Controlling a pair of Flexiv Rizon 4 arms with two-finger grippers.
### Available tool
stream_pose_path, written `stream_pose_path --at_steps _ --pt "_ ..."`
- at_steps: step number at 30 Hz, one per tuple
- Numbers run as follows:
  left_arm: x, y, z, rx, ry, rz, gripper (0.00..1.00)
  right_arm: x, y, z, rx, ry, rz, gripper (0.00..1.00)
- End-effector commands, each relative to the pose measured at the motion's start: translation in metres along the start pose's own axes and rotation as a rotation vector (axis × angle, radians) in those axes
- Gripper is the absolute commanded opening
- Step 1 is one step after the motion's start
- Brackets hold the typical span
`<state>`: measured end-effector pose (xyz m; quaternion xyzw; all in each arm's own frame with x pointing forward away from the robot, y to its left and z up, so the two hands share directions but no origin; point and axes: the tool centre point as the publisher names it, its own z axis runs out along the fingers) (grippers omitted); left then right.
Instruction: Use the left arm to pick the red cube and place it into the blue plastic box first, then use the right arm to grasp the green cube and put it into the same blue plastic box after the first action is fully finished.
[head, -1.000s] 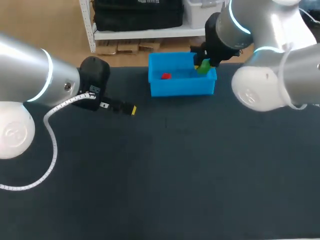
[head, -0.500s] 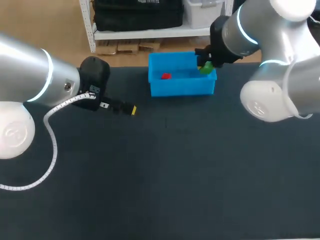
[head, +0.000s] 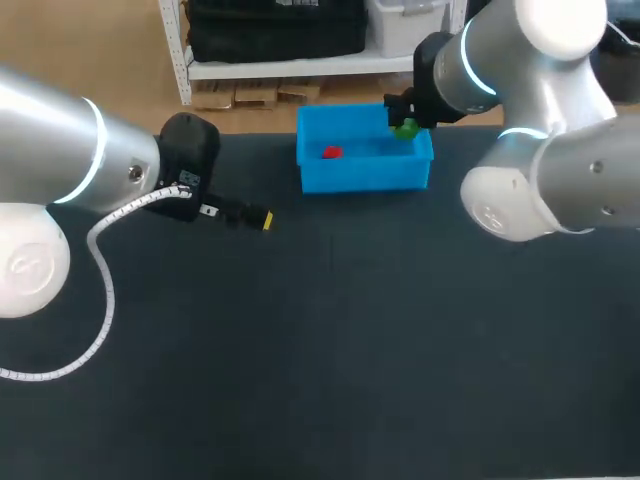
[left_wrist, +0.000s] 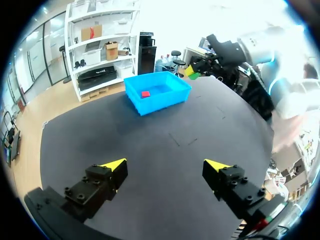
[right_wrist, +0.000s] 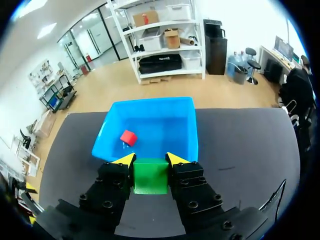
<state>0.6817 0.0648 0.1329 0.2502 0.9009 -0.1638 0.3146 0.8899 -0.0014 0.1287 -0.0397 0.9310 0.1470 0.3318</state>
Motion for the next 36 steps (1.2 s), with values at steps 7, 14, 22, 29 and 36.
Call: stream_pose_path --at_steps 7,14,22,29,36 --pt "0.001 0.002 0.0 0.008 -0.004 0.002 1.0 -0.019 -0.005 0.054 -0.018 0.044 0.008 0.0" --pt "0.001 0.002 0.0 0.008 -0.004 0.002 1.0 -0.025 -0.006 0.071 -0.014 0.052 -0.004 0.0" --pt "0.001 0.002 0.0 0.008 -0.004 0.002 1.0 -0.025 -0.008 0.086 0.007 0.08 0.002 0.0" --pt "0.001 0.002 0.0 0.008 -0.004 0.002 1.0 -0.026 -0.01 0.091 0.01 0.094 0.013 0.0" --pt "0.001 0.002 0.0 0.008 -0.004 0.002 1.0 -0.024 -0.012 0.098 0.014 0.122 0.029 0.0"
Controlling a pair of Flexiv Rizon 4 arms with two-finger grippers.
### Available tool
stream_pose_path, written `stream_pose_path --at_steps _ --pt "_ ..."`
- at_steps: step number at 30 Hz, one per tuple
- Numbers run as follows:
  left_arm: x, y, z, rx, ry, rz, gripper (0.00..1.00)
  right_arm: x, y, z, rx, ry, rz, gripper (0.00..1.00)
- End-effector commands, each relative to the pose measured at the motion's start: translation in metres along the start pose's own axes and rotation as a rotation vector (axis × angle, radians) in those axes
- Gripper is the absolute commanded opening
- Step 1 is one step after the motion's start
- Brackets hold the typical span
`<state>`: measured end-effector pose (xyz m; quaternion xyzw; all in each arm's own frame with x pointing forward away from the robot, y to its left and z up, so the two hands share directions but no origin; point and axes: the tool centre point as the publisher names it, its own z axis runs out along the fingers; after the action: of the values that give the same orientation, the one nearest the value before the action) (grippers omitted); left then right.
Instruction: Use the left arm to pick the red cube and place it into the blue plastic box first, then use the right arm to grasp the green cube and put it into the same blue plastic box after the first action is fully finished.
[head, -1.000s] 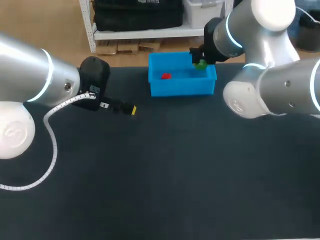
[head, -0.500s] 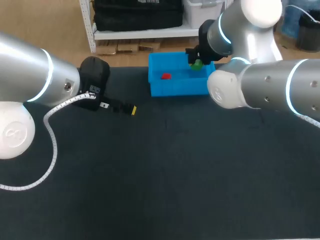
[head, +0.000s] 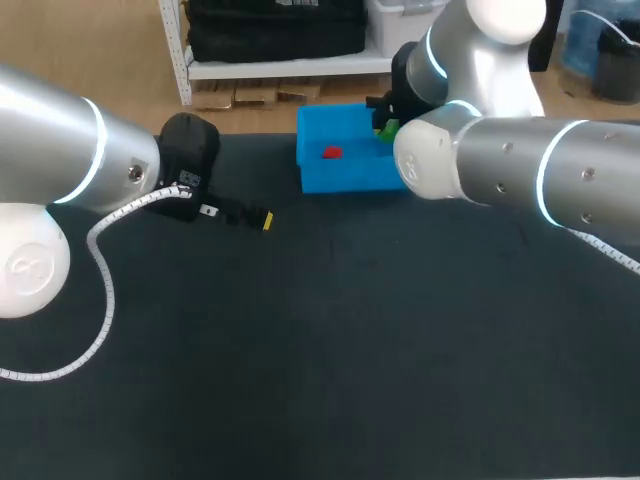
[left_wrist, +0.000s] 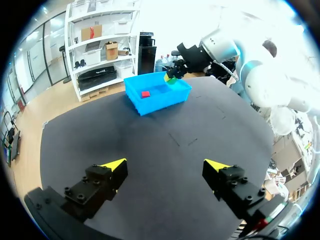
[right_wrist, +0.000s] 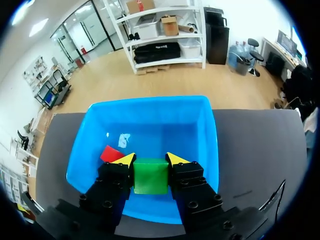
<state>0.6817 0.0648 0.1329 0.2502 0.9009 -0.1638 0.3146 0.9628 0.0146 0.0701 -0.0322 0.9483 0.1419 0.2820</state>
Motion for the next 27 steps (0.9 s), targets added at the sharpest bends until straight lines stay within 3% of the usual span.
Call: stream_pose_path --at_steps 1,5,6,9,11,12,13,27 --pt "0.001 0.002 0.0 0.008 -0.004 0.002 1.0 -0.006 -0.001 0.006 -0.002 0.023 0.003 0.0" --pt "0.001 0.002 0.0 0.008 -0.004 0.002 1.0 -0.004 -0.001 0.009 0.008 0.033 0.001 0.02" --pt "0.001 0.002 0.0 0.008 -0.004 0.002 1.0 -0.003 -0.001 0.01 0.009 0.037 0.0 0.25" --pt "0.001 0.002 0.0 0.008 -0.004 0.002 1.0 -0.001 -0.001 0.012 0.008 0.044 -0.011 0.46" --pt "0.001 0.002 0.0 0.008 -0.004 0.002 1.0 0.0 0.0 0.012 0.006 0.046 -0.012 0.65" --pt "0.001 0.002 0.0 0.008 -0.004 0.002 1.0 0.0 0.001 0.01 0.004 0.044 -0.016 0.87" --pt "0.001 0.002 0.0 0.008 -0.004 0.002 1.0 0.0 0.002 0.008 0.001 0.04 -0.018 0.99" --pt "0.001 0.002 0.0 0.008 -0.004 0.002 1.0 -0.011 0.008 -0.048 0.01 0.005 -0.042 1.0"
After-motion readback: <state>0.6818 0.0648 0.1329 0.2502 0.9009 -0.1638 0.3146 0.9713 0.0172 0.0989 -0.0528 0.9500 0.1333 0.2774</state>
